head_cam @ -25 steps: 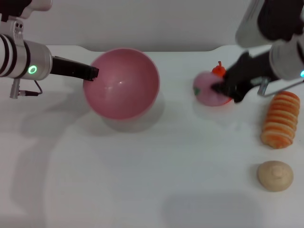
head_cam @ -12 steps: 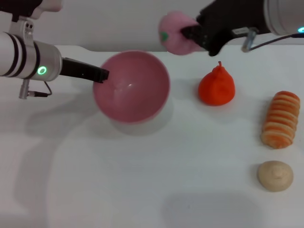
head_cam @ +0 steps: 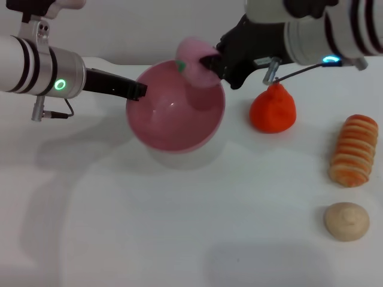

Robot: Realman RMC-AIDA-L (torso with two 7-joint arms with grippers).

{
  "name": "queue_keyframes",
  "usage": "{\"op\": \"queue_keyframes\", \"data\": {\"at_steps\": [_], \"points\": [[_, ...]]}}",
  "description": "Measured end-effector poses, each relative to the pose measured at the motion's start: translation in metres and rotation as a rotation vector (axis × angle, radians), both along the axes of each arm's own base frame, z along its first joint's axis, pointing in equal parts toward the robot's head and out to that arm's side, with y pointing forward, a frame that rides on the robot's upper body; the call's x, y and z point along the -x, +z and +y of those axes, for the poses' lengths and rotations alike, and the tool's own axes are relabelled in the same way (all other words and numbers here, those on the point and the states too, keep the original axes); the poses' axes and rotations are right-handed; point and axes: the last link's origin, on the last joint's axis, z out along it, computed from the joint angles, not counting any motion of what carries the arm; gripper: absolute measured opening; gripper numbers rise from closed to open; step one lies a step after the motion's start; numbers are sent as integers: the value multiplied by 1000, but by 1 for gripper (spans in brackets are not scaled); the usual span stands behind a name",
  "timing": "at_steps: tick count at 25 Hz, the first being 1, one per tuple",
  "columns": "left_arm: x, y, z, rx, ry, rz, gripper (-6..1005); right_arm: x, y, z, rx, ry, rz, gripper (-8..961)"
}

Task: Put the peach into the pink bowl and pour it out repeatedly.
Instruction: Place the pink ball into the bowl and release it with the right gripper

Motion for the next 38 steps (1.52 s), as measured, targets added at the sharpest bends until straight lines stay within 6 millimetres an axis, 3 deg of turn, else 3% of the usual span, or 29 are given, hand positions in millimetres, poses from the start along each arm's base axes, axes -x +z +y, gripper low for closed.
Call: {"op": "queue_keyframes", "data": {"at_steps": [11, 17, 25, 31, 34, 35, 36, 37, 38], "points": [[3, -1, -1, 6, 7, 1, 49, -1, -8, 2, 1, -2, 3, 224], [3, -2, -1, 7, 9, 2, 50, -5, -7, 2, -3, -11, 5, 447], [3, -3, -1, 7, 4, 6, 50, -9, 6, 1, -81, -4, 57, 517], [2, -5, -2, -17, -37, 37, 51, -34, 43, -5, -265, -41, 375, 533], [1, -6, -2, -28, -58, 48, 51, -58, 65, -8, -276, -91, 607, 531], [1, -6, -2, -28, -58, 48, 51, -78, 75, -11, -275, -112, 738, 531], [-6, -14, -5, -71, -142, 85, 51, -78, 75, -11, -275, -112, 738, 531], [-6, -14, -5, -71, -142, 85, 51, -88, 81, -13, -267, -118, 819, 530], [-15, -20, -11, -137, -252, 114, 51, -99, 85, -15, -266, -116, 884, 530]]}}
